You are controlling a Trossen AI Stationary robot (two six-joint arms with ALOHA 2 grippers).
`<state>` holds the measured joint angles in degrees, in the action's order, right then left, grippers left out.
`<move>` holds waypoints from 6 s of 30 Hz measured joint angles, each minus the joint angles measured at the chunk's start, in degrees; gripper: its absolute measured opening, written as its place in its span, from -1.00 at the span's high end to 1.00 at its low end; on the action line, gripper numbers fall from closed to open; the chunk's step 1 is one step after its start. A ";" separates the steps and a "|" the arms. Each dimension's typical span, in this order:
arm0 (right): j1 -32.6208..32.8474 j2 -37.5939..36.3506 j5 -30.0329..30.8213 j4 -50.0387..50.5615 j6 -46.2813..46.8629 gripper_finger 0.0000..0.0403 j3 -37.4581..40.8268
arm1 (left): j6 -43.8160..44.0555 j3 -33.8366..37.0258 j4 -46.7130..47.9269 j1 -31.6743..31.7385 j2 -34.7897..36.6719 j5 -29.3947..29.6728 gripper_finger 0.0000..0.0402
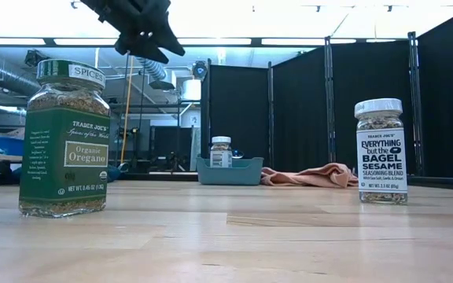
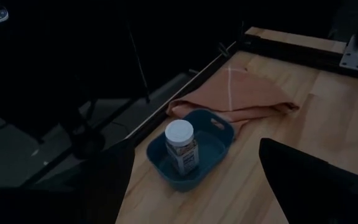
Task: Sort spices by type
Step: Put the top green seasoning bottle into the green bin, then put the white seasoning bottle into the blue bin
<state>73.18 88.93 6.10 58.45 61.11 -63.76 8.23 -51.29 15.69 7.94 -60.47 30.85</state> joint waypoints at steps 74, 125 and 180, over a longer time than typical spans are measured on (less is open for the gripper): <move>-18.69 -1.04 -9.90 7.29 0.97 -0.72 -5.00 | -0.28 0.09 -0.77 0.00 0.04 -3.08 -0.75; -53.41 -3.85 5.75 -5.38 -25.63 -0.70 -4.60 | -0.44 0.09 -0.48 0.00 0.04 -4.62 -0.75; -55.47 0.02 1.22 -6.50 -25.75 -0.02 -0.60 | -0.04 0.07 -0.64 -0.01 0.04 -4.79 -0.75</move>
<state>17.72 88.95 7.32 51.95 35.36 -64.36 8.19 -51.22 15.05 7.94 -60.42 26.06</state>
